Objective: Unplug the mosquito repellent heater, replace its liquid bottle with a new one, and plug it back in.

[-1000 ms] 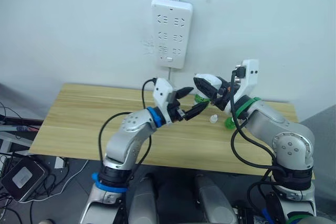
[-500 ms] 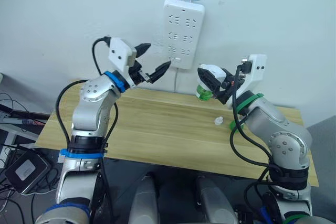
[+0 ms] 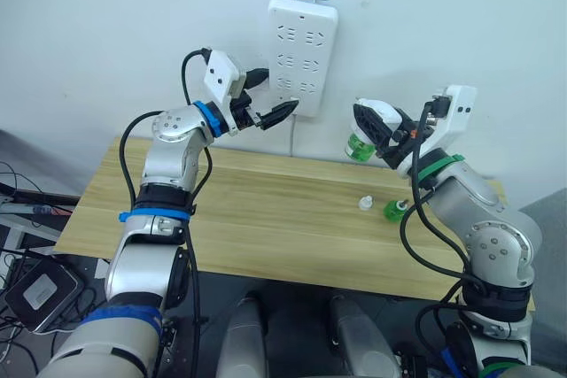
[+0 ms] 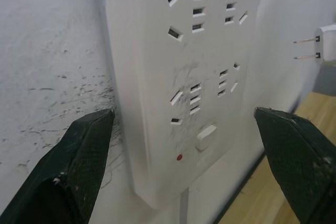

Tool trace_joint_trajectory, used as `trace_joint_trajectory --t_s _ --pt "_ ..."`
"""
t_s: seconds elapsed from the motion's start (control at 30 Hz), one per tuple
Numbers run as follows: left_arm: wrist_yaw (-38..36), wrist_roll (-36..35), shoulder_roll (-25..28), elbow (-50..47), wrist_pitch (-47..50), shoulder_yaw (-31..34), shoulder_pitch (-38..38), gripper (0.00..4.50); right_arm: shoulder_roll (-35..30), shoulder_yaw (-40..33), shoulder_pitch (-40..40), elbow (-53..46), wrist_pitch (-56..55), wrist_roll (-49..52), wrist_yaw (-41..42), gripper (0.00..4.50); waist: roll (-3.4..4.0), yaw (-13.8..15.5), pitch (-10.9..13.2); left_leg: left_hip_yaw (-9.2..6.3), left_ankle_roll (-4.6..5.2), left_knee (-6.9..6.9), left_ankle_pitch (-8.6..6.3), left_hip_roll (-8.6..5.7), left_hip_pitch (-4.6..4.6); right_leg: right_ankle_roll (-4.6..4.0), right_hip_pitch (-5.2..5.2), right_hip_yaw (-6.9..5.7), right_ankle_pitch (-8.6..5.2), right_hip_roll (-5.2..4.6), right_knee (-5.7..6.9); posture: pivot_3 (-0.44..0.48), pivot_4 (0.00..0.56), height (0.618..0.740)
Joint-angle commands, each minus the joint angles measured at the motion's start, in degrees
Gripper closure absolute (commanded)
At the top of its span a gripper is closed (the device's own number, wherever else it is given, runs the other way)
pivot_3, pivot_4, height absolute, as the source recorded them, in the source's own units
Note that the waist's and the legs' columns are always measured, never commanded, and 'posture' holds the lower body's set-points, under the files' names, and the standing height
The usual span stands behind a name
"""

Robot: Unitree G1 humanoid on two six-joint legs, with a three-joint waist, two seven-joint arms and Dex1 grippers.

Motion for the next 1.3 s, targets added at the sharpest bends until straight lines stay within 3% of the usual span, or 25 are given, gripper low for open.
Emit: trace_joint_trajectory --t_s 0.03,0.2,0.47,0.57,0.83,0.87,1.3 --pt "-4.24 -0.12 -0.19 2.03 -1.89 -0.39 -2.67 0.0 -0.09 -0.97 0.03 -3.77 -0.73 1.18 -0.36 1.36 0.0 -0.18 0.0 0.0 0.0 0.0 0.0 0.0 0.0 0.0 0.0 0.0 0.0 0.0 0.0 -0.108 0.25 0.74" --pt "-8.87 -0.36 -0.54 5.73 -1.27 -0.43 -5.43 0.0 -0.13 -1.15 0.36 -4.27 -0.59 1.62 -0.5 1.36 0.0 -0.37 0.0 -0.02 0.0 0.01 0.0 0.0 0.0 0.0 0.0 -0.01 0.0 0.0 0.0 -0.114 0.25 0.74" --pt "-15.92 -5.24 -0.33 1.82 10.29 0.91 -6.48 0.0 -0.33 -0.5 0.55 -4.94 -0.5 2.6 -0.27 1.36 0.0 -0.85 0.0 -0.03 0.0 0.01 0.0 0.0 -0.01 0.0 0.0 -0.02 0.0 0.0 0.02 -0.119 0.252 0.74" --pt "-15.46 -6.85 0.53 1.29 14.61 2.62 -6.38 0.59 -0.73 -0.06 0.73 -5.91 -0.02 3.46 -0.22 1.36 0.0 -0.98 0.0 -0.04 0.0 0.01 0.0 0.01 0.0 0.0 0.0 -0.02 0.0 0.0 0.02 -0.125 0.256 0.74" --pt "-12.86 -8.44 -0.53 1.32 18.78 4.76 -6.86 3.05 -0.66 4.43 -1.92 -8.05 3.35 4.91 -1.72 1.36 0.0 -1.09 0.0 -0.04 0.0 0.02 0.0 0.02 0.0 0.0 0.0 -0.02 0.0 0.0 0.04 -0.126 0.26 0.74" --pt "-12.85 -8.44 -0.59 1.31 18.8 4.74 -6.83 3.17 -0.56 4.8 -2.43 -7.8 3.51 4.52 -2.04 1.36 0.0 -1.09 0.0 -0.04 0.0 0.03 0.0 0.01 -0.01 0.0 0.0 -0.02 0.0 0.0 0.04 -0.13 0.259 0.74" --pt "-12.31 -8.36 -0.16 -0.57 20.54 4.88 -6.08 3.17 0.41 8.05 -9.31 0.15 1.27 -7.16 -2.08 1.36 0.0 -1.1 0.01 -0.02 0.0 0.05 0.01 0.01 -0.01 0.0 -0.02 -0.01 0.0 0.0 0.07 -0.121 0.258 0.74"
